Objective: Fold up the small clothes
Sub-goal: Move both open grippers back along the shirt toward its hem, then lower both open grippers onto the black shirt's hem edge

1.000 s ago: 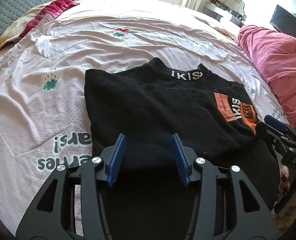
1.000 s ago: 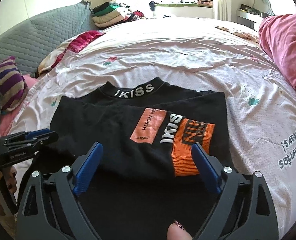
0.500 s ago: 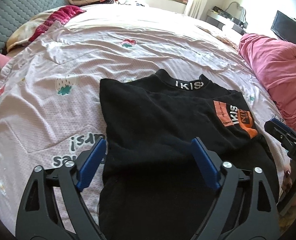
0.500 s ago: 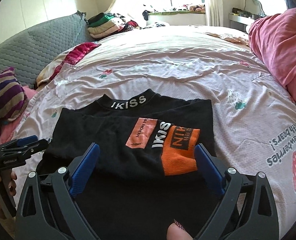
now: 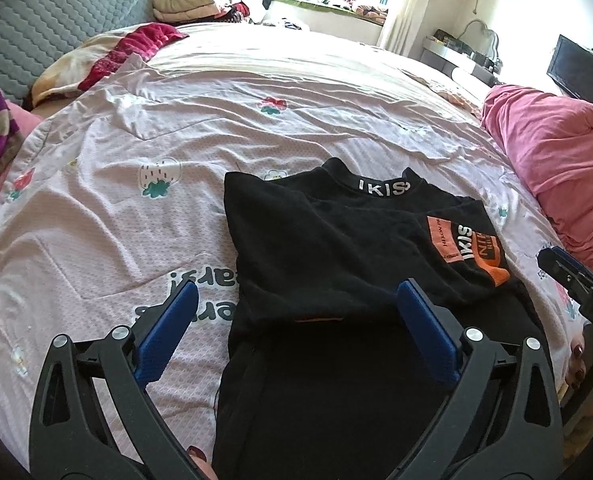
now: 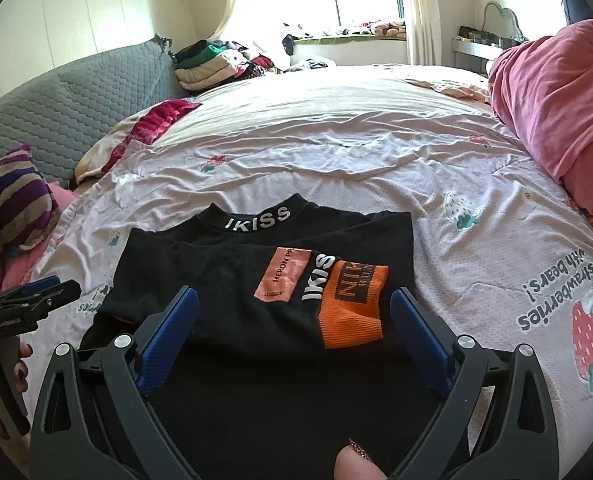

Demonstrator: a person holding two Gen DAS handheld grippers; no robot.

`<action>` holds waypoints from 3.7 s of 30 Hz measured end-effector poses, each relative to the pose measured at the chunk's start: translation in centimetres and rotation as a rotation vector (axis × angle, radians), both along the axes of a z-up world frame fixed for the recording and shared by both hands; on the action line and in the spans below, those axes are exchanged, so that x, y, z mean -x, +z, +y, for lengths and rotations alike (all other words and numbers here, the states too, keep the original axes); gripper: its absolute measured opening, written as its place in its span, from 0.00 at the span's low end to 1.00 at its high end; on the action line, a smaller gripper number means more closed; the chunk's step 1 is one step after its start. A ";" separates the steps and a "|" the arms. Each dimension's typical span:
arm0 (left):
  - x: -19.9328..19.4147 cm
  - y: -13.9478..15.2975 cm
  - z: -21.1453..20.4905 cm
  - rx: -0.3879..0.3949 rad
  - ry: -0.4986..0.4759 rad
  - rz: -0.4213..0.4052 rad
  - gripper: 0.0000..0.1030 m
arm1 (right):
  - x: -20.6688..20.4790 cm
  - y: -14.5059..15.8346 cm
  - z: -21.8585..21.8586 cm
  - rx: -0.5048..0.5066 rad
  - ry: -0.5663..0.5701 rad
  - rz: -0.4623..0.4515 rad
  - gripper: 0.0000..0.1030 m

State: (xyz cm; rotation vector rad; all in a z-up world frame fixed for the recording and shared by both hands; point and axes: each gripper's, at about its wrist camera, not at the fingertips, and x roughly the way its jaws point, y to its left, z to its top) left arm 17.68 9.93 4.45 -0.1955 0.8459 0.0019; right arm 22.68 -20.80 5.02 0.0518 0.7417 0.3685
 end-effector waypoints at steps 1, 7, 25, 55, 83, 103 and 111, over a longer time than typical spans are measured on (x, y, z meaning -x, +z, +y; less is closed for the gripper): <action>0.2 0.1 0.0 -0.002 0.000 -0.003 0.91 | 0.1 0.1 0.0 -0.001 0.000 -0.002 0.93; 1.0 0.5 -0.1 -0.001 0.006 -0.014 0.91 | 1.0 0.9 -0.8 -0.003 -0.007 -0.023 0.93; 4.6 2.5 -1.8 0.015 -0.017 -0.068 0.91 | 5.1 4.3 -3.5 0.003 -0.039 -0.100 0.93; 10.1 4.2 -5.3 -0.025 0.002 -0.103 0.91 | 10.7 6.4 -7.5 -0.008 0.011 -0.136 0.93; 14.8 0.1 -3.3 -0.088 0.067 0.014 0.91 | 14.6 2.0 -9.0 0.051 0.036 -0.050 0.93; 17.4 -3.4 -1.7 -0.074 0.106 0.094 0.91 | 15.7 -2.6 -9.5 0.089 0.044 0.055 0.93; 18.4 -4.7 -0.8 -0.040 0.101 0.126 0.91 | 15.9 -4.1 -10.4 0.105 0.041 0.093 0.93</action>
